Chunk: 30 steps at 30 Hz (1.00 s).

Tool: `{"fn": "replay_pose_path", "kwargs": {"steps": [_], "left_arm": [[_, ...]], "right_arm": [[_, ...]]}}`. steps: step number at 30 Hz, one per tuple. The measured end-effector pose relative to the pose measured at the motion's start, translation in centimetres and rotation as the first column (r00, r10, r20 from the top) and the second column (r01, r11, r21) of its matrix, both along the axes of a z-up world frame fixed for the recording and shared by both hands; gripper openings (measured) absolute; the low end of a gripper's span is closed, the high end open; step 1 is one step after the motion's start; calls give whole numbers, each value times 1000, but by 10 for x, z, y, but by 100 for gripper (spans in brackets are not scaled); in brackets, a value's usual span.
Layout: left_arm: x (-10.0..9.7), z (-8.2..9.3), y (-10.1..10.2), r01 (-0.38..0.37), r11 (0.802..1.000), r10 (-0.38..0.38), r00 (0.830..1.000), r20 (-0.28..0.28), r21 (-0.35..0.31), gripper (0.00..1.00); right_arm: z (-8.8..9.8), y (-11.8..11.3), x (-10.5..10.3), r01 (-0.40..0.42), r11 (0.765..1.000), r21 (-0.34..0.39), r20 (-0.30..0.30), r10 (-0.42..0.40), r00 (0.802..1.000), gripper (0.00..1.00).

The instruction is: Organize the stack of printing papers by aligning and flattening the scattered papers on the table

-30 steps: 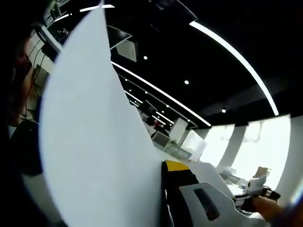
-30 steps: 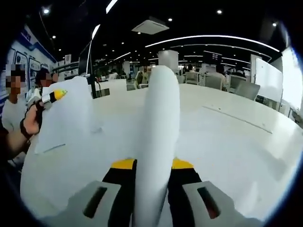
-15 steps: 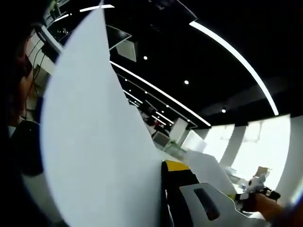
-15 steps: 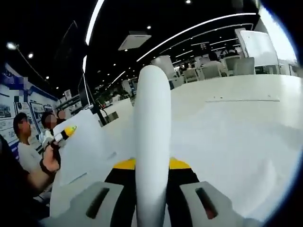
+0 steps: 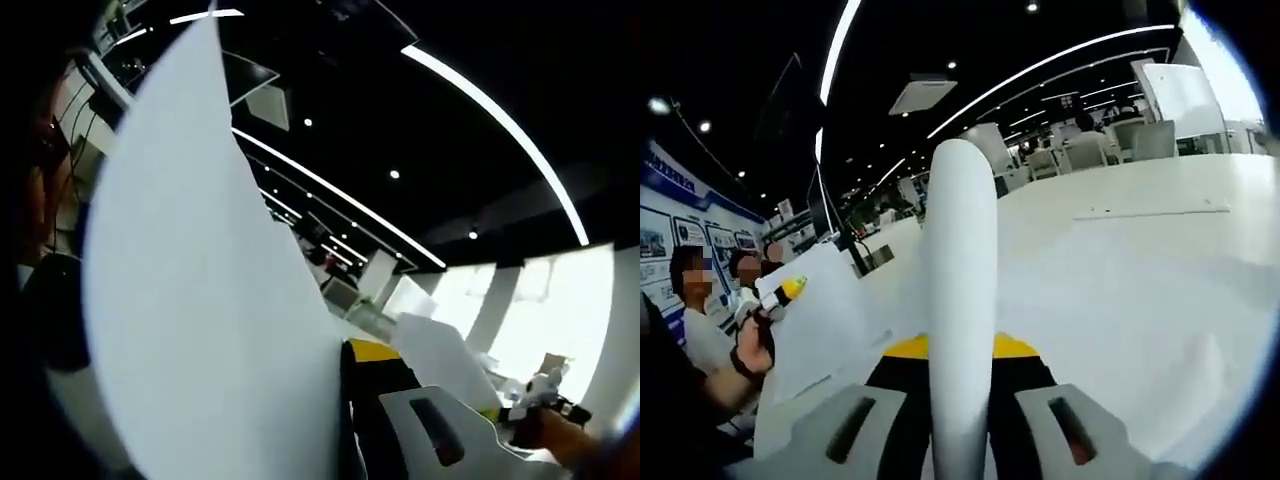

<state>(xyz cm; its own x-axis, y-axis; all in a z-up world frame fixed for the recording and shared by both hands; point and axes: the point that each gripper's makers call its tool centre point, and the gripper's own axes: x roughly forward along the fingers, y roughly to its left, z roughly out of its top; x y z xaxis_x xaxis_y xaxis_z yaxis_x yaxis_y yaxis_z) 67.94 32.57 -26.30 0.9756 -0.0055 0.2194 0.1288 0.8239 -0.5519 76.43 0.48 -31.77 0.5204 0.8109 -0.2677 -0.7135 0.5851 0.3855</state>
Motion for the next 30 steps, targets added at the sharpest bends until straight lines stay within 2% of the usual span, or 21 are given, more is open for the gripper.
{"fn": "replay_pose_path", "kwargs": {"steps": [11,20,27,30], "left_arm": [[0,0,-2,4,1000,-4,1000,0,-8,7],[0,-1,-1,7,1000,-8,1000,-4,-20,7],[1,-1,-3,7,1000,-7,1000,-7,-12,7],[1,-1,-2,9,1000,-9,1000,-8,-16,7]], "right_arm": [[6,2,-7,-7,999,49,-24,8,1000,13],[16,5,-14,-11,997,81,-7,11,1000,12],[23,12,-23,-35,997,71,40,32,999,13],[25,12,-23,-28,996,84,39,25,999,13]]}}
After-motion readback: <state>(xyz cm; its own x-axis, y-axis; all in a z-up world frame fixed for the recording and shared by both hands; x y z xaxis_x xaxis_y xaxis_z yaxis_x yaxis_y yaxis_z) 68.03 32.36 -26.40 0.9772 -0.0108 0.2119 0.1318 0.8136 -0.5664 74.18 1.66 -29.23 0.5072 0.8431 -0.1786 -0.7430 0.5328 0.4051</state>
